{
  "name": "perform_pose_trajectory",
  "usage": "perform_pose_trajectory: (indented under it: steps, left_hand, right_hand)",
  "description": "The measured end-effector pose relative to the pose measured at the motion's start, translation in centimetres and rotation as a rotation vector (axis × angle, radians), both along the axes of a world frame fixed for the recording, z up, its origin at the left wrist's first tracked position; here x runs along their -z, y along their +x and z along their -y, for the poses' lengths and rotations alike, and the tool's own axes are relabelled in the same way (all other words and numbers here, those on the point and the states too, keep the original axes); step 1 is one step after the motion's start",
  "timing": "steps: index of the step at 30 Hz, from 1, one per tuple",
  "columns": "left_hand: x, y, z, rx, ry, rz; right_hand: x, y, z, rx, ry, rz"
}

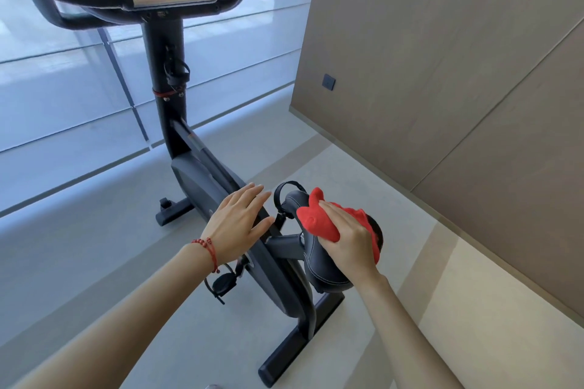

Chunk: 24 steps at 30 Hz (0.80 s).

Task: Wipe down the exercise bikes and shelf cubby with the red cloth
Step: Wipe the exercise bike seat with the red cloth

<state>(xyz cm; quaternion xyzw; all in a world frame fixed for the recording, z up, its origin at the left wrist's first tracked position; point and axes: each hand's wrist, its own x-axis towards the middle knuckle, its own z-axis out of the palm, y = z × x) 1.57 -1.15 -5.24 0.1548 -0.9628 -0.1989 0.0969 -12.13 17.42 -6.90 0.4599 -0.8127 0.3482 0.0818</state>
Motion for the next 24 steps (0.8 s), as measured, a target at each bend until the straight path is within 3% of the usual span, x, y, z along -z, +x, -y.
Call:
perform_pose_trajectory:
  steps: [7,24]
  left_hand:
    - [-3.1,3.0,0.3,-0.053,-0.039,-0.051]
    - [-12.6,14.3,12.2,-0.033,-0.129,-0.269]
  right_hand:
    - [-3.5,2.2,1.0,-0.020,-0.094,0.083]
    - [-13.2,12.8,12.4,0.007,-0.255,-0.136]
